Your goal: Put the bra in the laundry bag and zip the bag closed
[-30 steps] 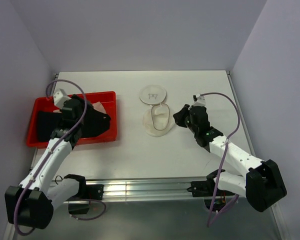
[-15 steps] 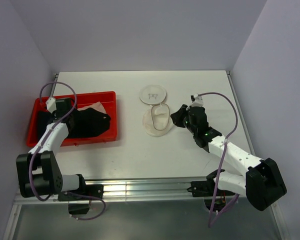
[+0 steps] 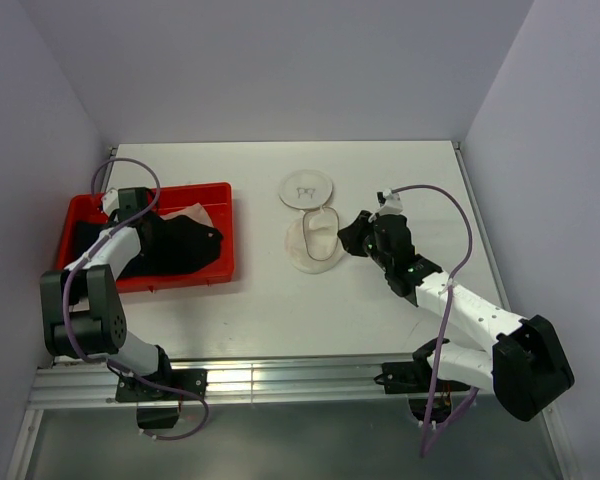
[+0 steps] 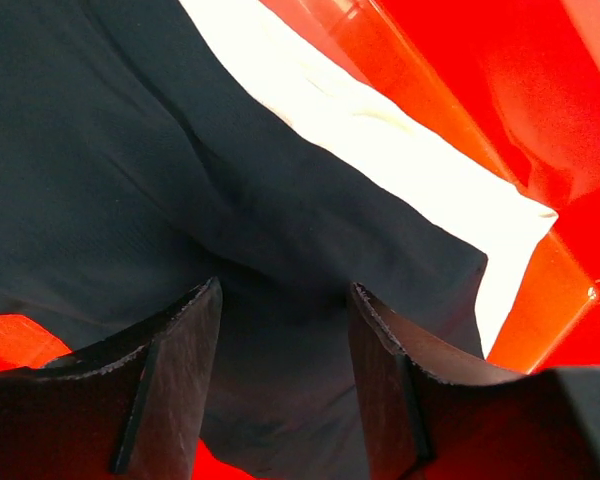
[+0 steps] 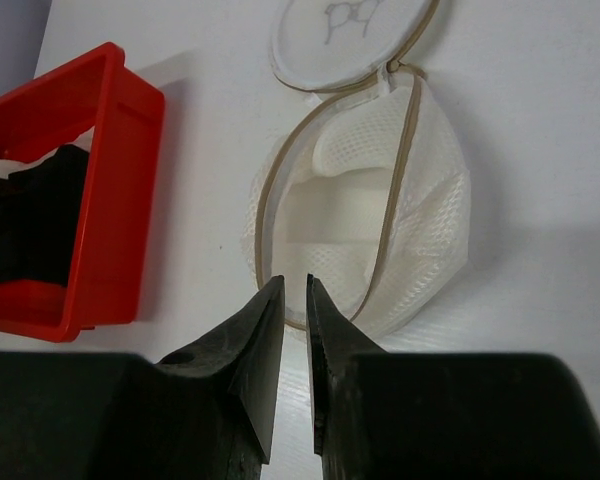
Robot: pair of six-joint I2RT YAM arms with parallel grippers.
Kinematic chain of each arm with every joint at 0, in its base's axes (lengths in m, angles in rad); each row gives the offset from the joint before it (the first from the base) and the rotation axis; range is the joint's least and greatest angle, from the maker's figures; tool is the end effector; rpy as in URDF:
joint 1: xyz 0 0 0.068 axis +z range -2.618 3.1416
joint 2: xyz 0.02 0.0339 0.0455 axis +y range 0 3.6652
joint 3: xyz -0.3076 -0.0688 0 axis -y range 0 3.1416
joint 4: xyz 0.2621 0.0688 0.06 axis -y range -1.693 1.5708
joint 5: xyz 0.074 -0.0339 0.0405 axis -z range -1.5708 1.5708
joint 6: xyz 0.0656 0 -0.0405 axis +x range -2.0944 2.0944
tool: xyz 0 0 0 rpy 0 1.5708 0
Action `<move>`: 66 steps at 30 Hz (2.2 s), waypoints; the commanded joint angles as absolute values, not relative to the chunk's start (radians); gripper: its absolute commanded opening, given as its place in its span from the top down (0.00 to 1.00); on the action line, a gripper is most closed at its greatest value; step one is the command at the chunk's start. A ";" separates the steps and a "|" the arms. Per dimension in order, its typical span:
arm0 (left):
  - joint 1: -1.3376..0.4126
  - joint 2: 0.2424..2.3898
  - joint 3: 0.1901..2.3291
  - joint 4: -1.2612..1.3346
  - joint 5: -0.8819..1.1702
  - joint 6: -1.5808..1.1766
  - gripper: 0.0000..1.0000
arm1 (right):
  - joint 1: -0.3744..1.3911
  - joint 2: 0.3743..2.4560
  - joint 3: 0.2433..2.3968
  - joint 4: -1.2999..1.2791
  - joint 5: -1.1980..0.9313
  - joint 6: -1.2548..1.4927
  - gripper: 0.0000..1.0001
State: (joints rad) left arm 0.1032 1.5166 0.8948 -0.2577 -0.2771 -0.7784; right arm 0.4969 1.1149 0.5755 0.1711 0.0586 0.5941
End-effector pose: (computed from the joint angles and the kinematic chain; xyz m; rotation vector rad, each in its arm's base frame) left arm 0.3351 0.0527 0.2111 -1.1342 2.1215 0.0295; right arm 0.2395 0.1255 0.2563 0.1371 1.9927 0.6607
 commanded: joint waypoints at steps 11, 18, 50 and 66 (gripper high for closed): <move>0.101 1.516 0.897 -0.225 -0.253 -0.770 1.00 | 0.508 1.086 0.580 0.189 0.083 0.565 0.77; 0.025 1.286 0.902 -0.230 -0.285 -0.741 1.00 | 0.508 1.080 0.580 0.190 0.089 0.565 0.76; -1.133 1.106 1.002 -0.285 -0.078 -0.506 1.00 | 0.505 0.727 0.476 0.146 0.466 0.581 0.62; -1.148 1.149 0.951 -0.175 -0.371 -0.589 0.21 | 0.520 0.847 0.650 -0.178 0.077 0.431 0.54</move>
